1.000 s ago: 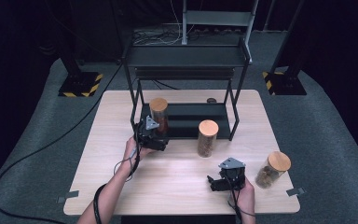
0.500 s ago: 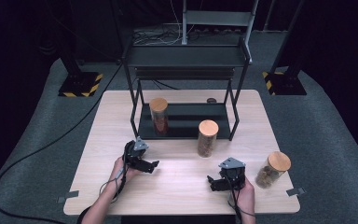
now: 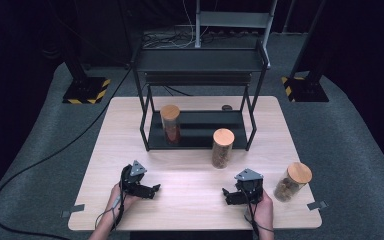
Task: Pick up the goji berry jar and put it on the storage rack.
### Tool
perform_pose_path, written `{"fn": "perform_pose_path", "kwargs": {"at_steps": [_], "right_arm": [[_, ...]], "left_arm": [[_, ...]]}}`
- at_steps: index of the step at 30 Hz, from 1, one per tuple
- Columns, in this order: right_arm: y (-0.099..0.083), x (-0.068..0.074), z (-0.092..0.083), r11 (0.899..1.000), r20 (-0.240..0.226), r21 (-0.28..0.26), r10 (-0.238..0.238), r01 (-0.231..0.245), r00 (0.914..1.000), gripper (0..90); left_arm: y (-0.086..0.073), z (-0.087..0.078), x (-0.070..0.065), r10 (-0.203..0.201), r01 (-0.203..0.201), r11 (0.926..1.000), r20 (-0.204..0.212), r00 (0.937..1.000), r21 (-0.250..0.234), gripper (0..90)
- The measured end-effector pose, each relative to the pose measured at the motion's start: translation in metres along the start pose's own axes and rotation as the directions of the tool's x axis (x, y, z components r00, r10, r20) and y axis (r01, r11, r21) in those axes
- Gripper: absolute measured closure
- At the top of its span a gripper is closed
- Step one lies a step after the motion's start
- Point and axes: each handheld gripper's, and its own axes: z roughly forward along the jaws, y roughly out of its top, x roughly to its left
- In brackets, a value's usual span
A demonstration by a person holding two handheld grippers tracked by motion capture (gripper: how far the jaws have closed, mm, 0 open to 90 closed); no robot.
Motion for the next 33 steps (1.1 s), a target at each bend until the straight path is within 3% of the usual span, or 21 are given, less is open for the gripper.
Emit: {"fn": "perform_pose_path", "kwargs": {"at_steps": [11, 33], "right_arm": [[0.0, 0.0, 0.0, 1.0, 0.004, -0.001, 0.0, 0.0, 1.0, 0.4], [0.0, 0.0, 0.0, 1.0, 0.002, 0.002, 0.005, -0.005, 1.0, 0.0]], "left_arm": [[-0.016, -0.015, 0.004, -0.014, 0.014, 0.9999, -0.009, 0.9999, 0.0, 0.0], [-0.016, -0.016, 0.005, -0.022, 0.022, 0.9997, -0.002, 0.9997, -0.003, 0.0]]}}
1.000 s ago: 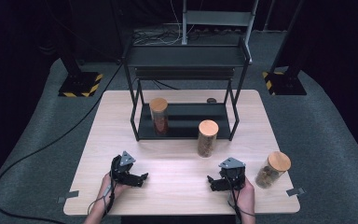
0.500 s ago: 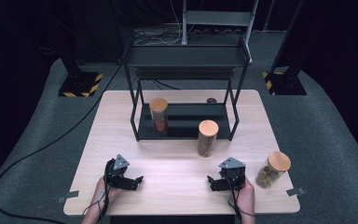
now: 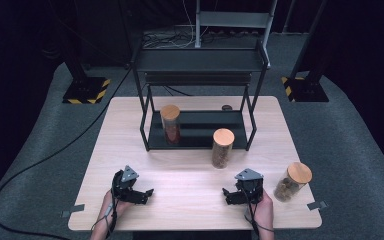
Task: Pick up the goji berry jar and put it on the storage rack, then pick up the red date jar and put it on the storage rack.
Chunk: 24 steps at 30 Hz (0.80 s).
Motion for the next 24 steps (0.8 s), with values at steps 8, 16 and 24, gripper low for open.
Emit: {"fn": "perform_pose_path", "kwargs": {"at_steps": [8, 16, 24], "right_arm": [[0.0005, 0.0005, 0.0004, 1.0, 0.005, 0.0, 0.002, -0.002, 1.0, 0.0], [0.0004, 0.0011, 0.0001, 1.0, 0.011, -0.004, -0.005, 0.005, 0.9999, 0.0], [0.0002, 0.002, -0.0002, 1.0, 0.017, -0.007, -0.01, 0.01, 0.9998, 0.0]], "left_arm": [[0.0002, 0.0005, -0.0015, 0.009, -0.009, 0.9999, -0.006, 0.9999, 0.004, 0.0], [0.0001, 0.0005, -0.0016, 0.009, -0.009, 1.0, -0.006, 0.9999, 0.003, 0.0], [0.0006, 0.0009, -0.0016, 0.002, -0.002, 1.0, -0.015, 0.9999, 0.006, 0.0]]}}
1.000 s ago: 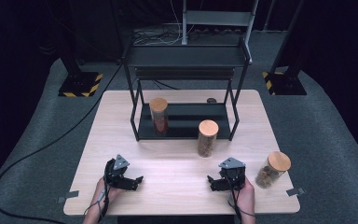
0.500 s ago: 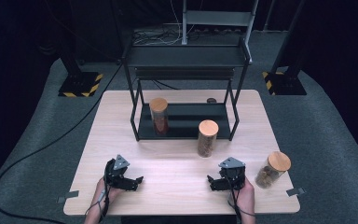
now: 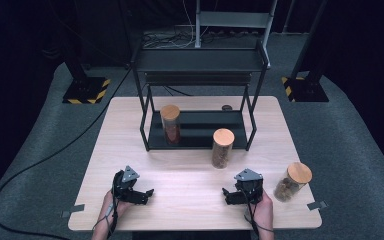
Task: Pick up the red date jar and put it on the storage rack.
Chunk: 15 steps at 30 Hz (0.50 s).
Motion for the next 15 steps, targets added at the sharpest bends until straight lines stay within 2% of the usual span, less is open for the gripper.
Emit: {"fn": "perform_pose_path", "kwargs": {"at_steps": [3, 8, 10, 13, 15], "right_arm": [[0.0, 0.0, 0.0, 1.0, 0.003, -0.002, -0.005, 0.005, 1.0, 0.0], [0.003, -0.003, 0.003, 1.0, -0.015, 0.018, 0.018, -0.018, 0.9997, 0.0], [0.007, -0.001, 0.005, 1.0, 0.049, -0.011, 0.002, -0.001, 0.9988, 1.2], [0.02, 0.002, 0.007, 0.999, 0.045, -0.039, -0.025, 0.027, 0.9987, 0.5], [0.034, 0.003, 0.008, 0.996, 0.059, -0.056, -0.06, 0.064, 0.9964, 0.5]], "left_arm": [[0.0, 0.0, 0.0, -0.002, 0.002, 1.0, -0.003, 1.0, -0.001, 0.0], [0.001, 0.001, 0.0, -0.005, 0.005, 1.0, -0.005, 1.0, -0.001, 0.0], [0.001, 0.001, 0.0, -0.006, 0.006, 1.0, -0.005, 1.0, -0.001, 0.0], [0.001, 0.001, 0.0, -0.005, 0.005, 1.0, -0.005, 1.0, -0.001, 0.0], [0.001, 0.001, 0.0, -0.006, 0.006, 1.0, -0.005, 1.0, -0.001, 0.0]]}}
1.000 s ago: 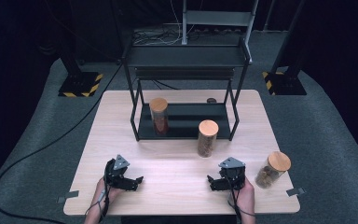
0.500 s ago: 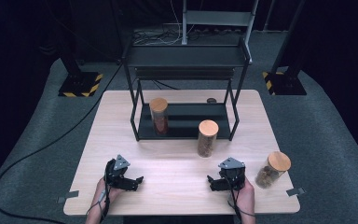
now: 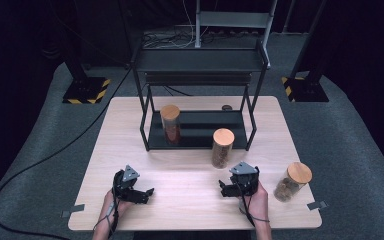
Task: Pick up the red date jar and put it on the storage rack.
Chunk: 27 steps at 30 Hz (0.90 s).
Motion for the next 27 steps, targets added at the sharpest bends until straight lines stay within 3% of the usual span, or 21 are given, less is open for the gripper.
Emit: {"fn": "perform_pose_path", "kwargs": {"at_steps": [4, 7, 10, 14, 27], "right_arm": [[0.023, -0.01, 0.005, 0.999, -0.008, -0.048, -0.007, 0.007, 0.9999, 0.6], [0.035, -0.021, 0.009, 0.996, -0.024, -0.088, 0.026, -0.028, 0.9994, 0.4], [0.043, -0.029, 0.01, 0.985, -0.051, -0.159, 0.06, -0.068, 0.9969, 0.6], [0.048, -0.029, 0.012, 0.968, -0.056, -0.247, 0.038, -0.051, 0.9977, 0.0], [0.049, -0.023, 0.036, 0.972, -0.102, -0.233, 0.004, -0.028, 0.9947, 0.0]], "left_arm": [[0.0, 0.0, 0.0, 0.0, 0.0, 1.0, -0.001, 1.0, 0.0, 0.0], [0.0, 0.0, 0.0, -0.002, 0.002, 1.0, -0.003, 1.0, 0.0, 0.0], [0.0, 0.0, 0.0, -0.003, 0.003, 1.0, -0.005, 1.0, 0.001, 0.0], [0.0, 0.0, 0.0, -0.002, 0.002, 1.0, -0.005, 1.0, 0.001, 0.0], [0.0, 0.0, 0.0, -0.002, 0.002, 1.0, -0.005, 1.0, 0.001, 0.0]]}}
